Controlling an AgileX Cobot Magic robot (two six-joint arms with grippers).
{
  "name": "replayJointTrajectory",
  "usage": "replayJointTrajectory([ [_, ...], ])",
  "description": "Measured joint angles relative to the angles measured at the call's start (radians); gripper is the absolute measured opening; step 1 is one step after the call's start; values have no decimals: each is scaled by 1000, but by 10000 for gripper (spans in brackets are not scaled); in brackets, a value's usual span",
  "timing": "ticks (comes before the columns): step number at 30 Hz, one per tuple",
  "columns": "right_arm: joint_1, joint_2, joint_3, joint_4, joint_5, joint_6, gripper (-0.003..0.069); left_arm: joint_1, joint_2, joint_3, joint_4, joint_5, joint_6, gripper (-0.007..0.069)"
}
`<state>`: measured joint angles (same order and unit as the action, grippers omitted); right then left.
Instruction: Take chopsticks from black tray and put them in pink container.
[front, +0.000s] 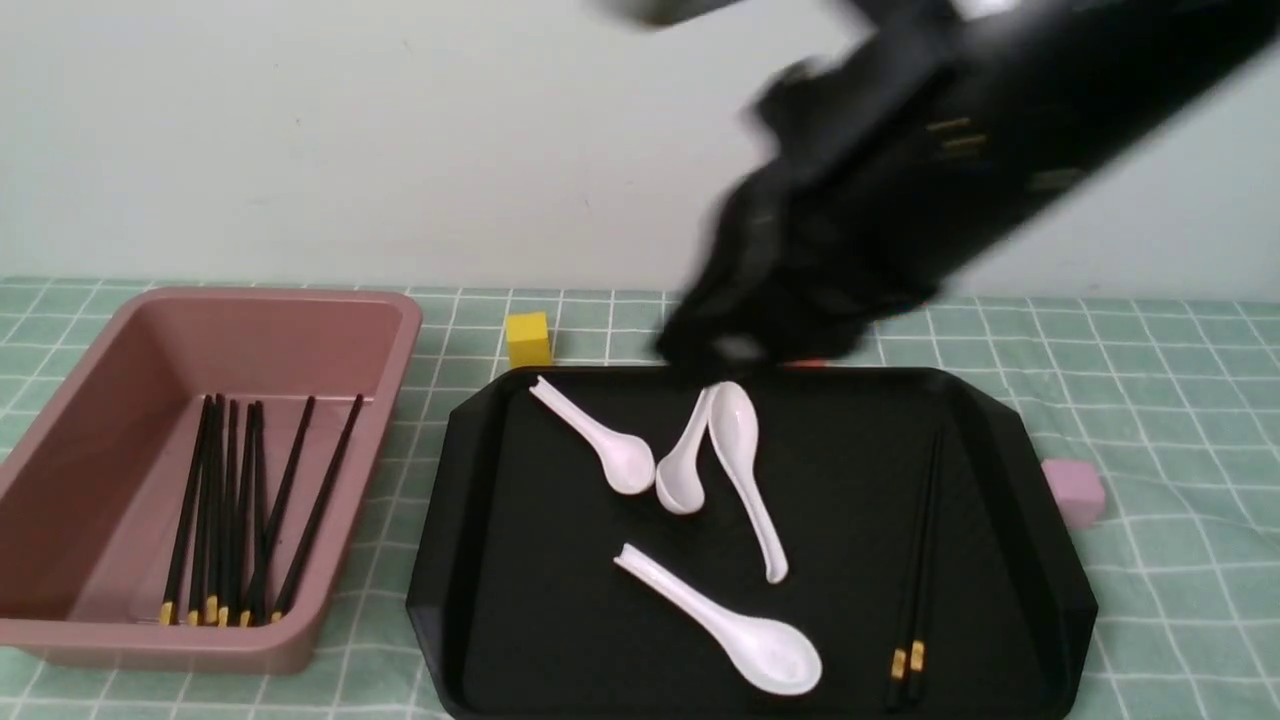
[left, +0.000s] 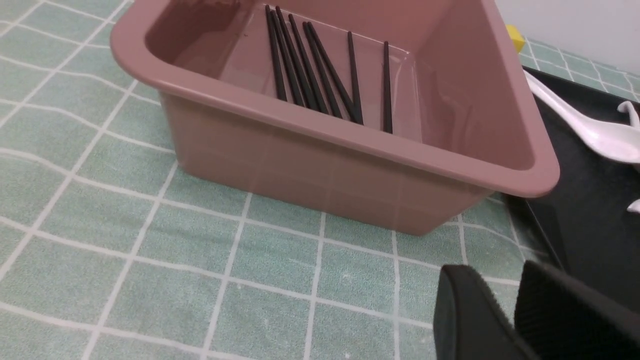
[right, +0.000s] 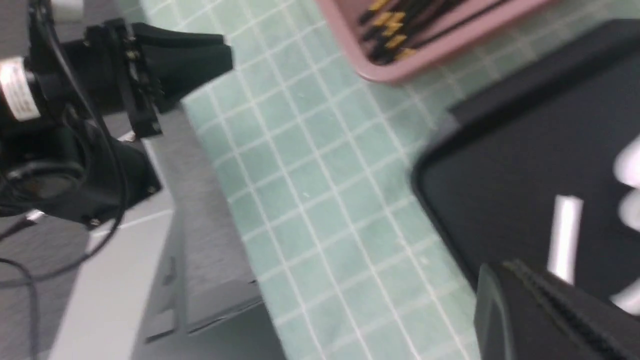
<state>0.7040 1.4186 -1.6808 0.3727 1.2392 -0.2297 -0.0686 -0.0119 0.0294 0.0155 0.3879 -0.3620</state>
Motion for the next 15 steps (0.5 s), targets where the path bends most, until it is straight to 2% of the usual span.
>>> replayJointTrajectory([
  [3,0,-200,128,-118,11,48,-6,0,0,0,0,0,0,173],
  [6,0,-367,268,-173,-17,51,-5,0,0,0,0,0,0,173],
  [9,0,-565,447,-215,-137,52,-2,0,0,0,0,0,0,173],
  [15,0,-1053,927,-231,-591,66,0,0,0,0,0,0,0,173],
])
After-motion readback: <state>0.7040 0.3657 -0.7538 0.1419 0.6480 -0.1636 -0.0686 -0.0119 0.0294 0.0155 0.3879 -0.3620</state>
